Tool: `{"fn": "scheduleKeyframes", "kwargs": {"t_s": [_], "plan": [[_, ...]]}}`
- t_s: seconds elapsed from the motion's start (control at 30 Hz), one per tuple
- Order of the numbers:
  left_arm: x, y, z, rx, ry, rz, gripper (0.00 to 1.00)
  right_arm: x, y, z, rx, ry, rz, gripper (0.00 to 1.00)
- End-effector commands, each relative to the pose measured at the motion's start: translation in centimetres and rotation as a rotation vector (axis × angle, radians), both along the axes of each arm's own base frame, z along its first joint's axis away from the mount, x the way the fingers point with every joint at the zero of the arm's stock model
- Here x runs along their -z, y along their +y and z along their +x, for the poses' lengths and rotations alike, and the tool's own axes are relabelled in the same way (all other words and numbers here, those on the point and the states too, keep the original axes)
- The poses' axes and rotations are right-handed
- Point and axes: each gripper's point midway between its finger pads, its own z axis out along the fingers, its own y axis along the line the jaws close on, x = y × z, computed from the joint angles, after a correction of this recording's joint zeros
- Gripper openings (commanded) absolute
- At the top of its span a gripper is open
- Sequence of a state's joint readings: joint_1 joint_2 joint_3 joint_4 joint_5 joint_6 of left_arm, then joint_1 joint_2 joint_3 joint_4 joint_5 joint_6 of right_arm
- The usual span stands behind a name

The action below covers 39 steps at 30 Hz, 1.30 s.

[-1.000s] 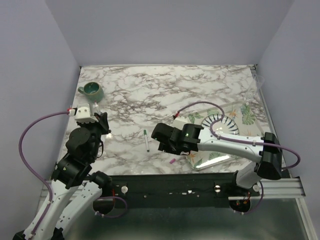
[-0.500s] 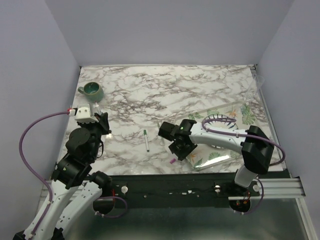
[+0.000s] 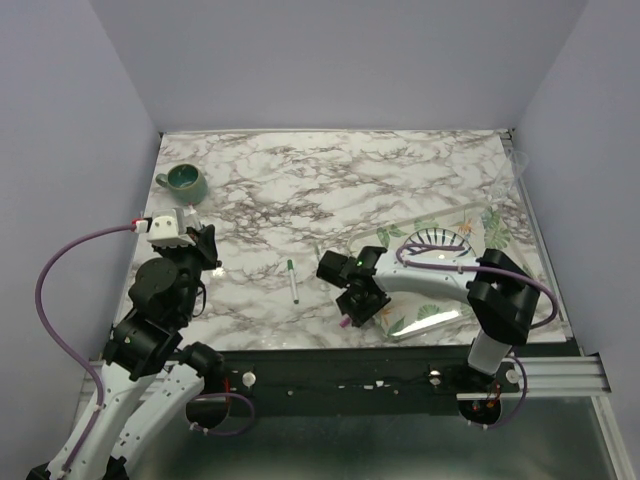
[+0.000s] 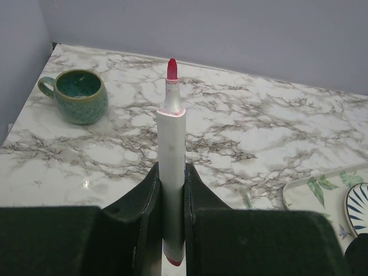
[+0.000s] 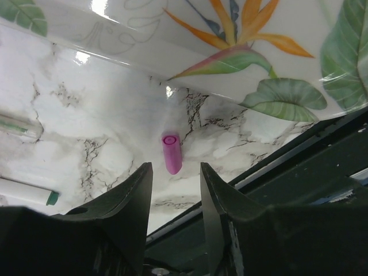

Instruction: Insert the pens into the pen caps

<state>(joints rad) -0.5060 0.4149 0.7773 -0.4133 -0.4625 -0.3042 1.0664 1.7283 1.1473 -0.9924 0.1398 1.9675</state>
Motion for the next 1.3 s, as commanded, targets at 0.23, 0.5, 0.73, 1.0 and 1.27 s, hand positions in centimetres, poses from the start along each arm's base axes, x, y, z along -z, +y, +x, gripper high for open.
{"fn": "scheduleKeyframes", "kwargs": {"t_s": [0.23,0.5,0.73,1.0,1.27], "plan": [[-0.3,-0.2,0.0,0.008,-0.014,-0.021,0.0,2.4,0.6,0.3,0.106,0.011,-0.007,0.45],[-0.4,0.2,-0.2,-0.005,-0.024,-0.024,0.0,4.7,-0.1,-1.0,0.08,0.092,-0.071,0.38],[-0.4,0.0,-0.2,0.002,-0.024,-0.024,0.0,5.3,-1.3,-1.5,0.062,0.115,-0.139,0.1],[-1.0,-4.8,-0.9,0.278,-0.06,-0.034,0.0,0.7,-2.7,3.0,-0.041,-0.164,-0.172,0.01],[-0.4,-14.0,-6.2,0.873,-0.04,-0.141,0.0,-14.0,-2.6,9.7,-0.313,-0.738,-0.058,0.01]]}}
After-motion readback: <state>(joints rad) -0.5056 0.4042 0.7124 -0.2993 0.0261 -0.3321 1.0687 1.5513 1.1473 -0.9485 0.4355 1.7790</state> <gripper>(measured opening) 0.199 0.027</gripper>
